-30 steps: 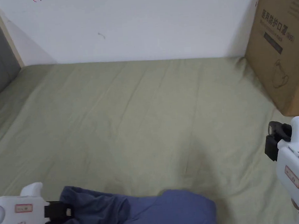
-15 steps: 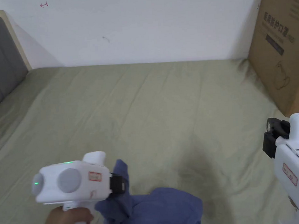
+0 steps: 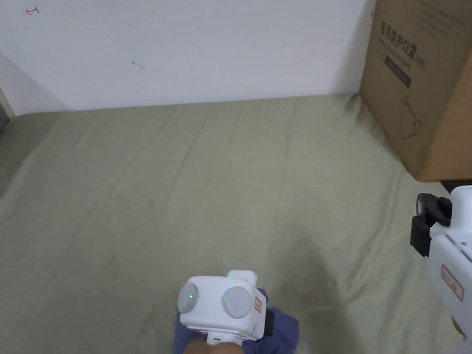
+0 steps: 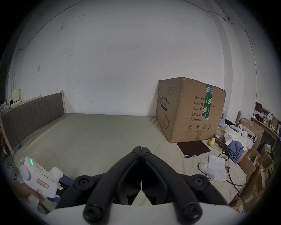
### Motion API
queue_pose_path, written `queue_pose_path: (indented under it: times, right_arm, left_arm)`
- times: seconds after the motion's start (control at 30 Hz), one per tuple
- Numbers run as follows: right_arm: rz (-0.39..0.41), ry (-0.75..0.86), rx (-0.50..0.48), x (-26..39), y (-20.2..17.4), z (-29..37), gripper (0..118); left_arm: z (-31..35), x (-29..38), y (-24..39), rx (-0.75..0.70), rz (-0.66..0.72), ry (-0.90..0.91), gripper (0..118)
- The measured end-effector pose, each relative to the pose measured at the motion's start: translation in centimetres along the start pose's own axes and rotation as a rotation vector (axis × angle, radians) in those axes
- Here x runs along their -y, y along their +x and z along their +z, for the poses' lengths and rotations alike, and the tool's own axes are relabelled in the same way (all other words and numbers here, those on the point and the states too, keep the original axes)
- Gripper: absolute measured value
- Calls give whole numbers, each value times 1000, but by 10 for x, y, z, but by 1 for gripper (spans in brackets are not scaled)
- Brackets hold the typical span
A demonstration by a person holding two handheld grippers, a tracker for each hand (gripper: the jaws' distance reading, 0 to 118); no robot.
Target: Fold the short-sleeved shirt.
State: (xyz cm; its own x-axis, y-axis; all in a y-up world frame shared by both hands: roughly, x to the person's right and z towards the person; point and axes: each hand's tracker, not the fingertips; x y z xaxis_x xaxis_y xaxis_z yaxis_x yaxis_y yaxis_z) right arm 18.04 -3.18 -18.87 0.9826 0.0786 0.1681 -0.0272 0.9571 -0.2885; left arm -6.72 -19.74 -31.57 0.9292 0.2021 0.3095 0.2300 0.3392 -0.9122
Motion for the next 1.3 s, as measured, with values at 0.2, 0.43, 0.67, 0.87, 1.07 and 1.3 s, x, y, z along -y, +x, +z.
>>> queue_pose_path:
  times: [0.2,0.43,0.67,0.87,1.07,1.3]
  right_arm:
    - [-8,1,1,-1,1,0,0]
    - [-9,12,-6,-5,-2,1,0]
    - [-11,20,-17,-7,-7,2,0]
    - [-10,19,-26,-6,-10,3,0]
    - [-5,5,-21,-3,-6,1,0]
    - [-3,-19,7,6,8,-4,0]
  left_arm:
    - [36,-3,-5,250,101,67,101]
    - [107,9,-33,204,63,419,101]
    - [119,33,-58,-3,0,649,29]
    - [83,43,-56,29,27,561,0]
    - [36,51,-23,50,-45,495,0]
    - [-17,53,0,52,-43,429,0]
